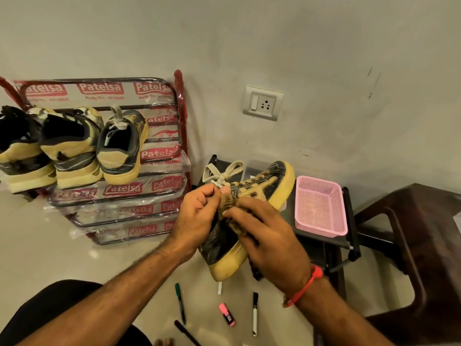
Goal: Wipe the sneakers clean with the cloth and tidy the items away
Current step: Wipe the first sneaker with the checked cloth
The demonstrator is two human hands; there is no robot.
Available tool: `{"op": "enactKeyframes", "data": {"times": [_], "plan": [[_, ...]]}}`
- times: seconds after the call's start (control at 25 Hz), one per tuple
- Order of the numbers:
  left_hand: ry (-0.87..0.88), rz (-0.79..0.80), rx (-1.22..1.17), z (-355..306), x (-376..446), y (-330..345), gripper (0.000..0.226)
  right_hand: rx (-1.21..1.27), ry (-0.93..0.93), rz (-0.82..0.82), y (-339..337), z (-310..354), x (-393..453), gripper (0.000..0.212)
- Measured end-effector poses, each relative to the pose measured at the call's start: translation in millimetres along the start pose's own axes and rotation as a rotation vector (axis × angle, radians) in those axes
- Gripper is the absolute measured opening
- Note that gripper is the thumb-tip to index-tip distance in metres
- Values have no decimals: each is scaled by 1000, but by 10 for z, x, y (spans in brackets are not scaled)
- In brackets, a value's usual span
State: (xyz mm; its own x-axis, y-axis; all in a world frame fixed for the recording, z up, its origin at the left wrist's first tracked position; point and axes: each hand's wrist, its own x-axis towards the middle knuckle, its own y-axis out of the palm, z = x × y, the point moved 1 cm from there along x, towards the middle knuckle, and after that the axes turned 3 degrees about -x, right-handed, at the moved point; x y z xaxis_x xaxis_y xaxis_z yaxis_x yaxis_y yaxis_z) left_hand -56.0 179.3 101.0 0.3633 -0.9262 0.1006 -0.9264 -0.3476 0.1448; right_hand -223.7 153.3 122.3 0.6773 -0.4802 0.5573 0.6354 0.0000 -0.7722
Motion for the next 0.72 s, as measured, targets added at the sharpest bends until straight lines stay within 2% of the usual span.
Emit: {"op": "enactKeyframes", "data": {"times": [0.08,0.2,0.24,0.36,0.4,0.48,0.56,0.64,0.72], "plan": [[17,87,4,-37,-8,-9,32,-33,36,-31,-130,-267,64,31],[108,209,138,-40,-75,67,31,-85,335,-100,-354,-689,191,36],[140,227,187,-23,-84,86,31,-51,343,-95,-342,-612,173,36],[236,228,228,31,-71,50,42,78,131,-26,-241,-190,57,32],[254,233,235,30,-66,41,42,64,126,-31,-281,-291,64,32],[287,254,285,29,-71,54,35,-40,280,-67,-381,-615,134,34],[296,250,329,56,-78,75,35,-32,381,-41,-403,-645,138,35],[285,235,307,99,-80,65,38,97,300,-6,-315,-314,121,34],[276,214,284,111,-73,38,37,173,236,-41,-301,-138,97,30]]}}
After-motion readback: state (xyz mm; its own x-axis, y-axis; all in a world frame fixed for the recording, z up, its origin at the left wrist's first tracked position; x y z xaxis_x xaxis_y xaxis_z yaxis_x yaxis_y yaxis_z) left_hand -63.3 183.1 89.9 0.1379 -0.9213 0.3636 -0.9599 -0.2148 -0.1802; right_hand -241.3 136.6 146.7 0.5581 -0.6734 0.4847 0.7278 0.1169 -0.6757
